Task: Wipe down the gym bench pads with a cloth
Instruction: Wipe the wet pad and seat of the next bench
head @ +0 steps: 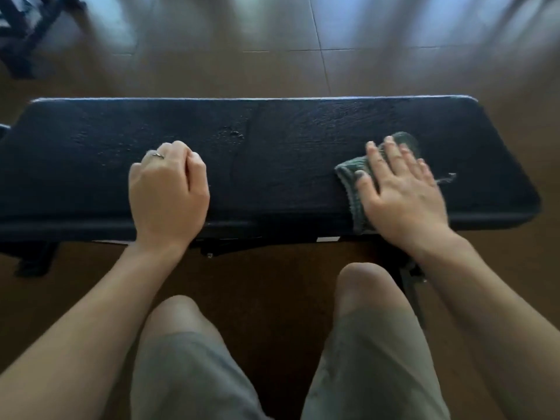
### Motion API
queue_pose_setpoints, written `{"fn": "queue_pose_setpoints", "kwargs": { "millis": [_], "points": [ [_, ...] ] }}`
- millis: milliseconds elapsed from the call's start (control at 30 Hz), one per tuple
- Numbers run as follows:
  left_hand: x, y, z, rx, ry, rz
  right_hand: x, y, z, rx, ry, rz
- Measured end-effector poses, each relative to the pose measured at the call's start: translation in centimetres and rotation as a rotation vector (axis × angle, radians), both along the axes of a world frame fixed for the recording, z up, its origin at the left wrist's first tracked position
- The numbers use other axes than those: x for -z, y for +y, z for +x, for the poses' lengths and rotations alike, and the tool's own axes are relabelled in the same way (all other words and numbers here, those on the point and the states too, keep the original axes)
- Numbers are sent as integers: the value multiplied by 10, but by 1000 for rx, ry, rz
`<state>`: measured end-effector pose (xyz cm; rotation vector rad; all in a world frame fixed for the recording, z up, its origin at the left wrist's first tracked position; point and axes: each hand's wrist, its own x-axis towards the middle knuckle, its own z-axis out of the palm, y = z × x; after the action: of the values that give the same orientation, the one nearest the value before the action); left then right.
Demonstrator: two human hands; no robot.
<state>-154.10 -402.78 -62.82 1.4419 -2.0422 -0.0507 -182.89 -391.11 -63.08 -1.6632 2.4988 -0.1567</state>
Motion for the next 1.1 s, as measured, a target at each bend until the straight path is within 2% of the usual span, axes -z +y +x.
{"fn": "queue_pose_setpoints", "kwargs": {
  "millis": [67, 133, 200, 333, 433, 500, 600, 700, 767, 933, 1033, 1100],
  "points": [
    [-2, -17, 32, -9, -60, 22, -1, 5, 2, 191, -26, 34],
    [0, -28, 55, -8, -88, 49, -1, -6, 37, 299, -25, -4],
    [2, -32, 63, 23, -94, 71, 0, -22, 96, 222, -25, -74],
    [5, -32, 59, 43, -145, 79, 5, -44, 205, -133, -84, -138],
    [4, -37, 67, 98, -186, 78, 6, -38, 195, -215, -61, -175],
    [1, -37, 71, 153, -225, 64, 10, -21, 154, -96, 1, -190],
    [-3, -37, 75, 191, -230, 64, 11, 6, 86, 234, 44, -136],
    [0, -36, 74, 157, -210, 67, 11, -7, 95, 429, 4, -132],
    [0, -36, 73, 147, -188, 84, 12, -30, 141, 375, 38, -207],
    [2, -38, 75, 159, -194, 102, 11, -64, 245, -72, -19, -239],
    [2, -38, 76, 177, -178, 115, 14, -51, 209, -152, 33, -257],
    [3, -40, 76, 176, -172, 116, 19, -29, 157, 7, 89, -287]
  ]
}}
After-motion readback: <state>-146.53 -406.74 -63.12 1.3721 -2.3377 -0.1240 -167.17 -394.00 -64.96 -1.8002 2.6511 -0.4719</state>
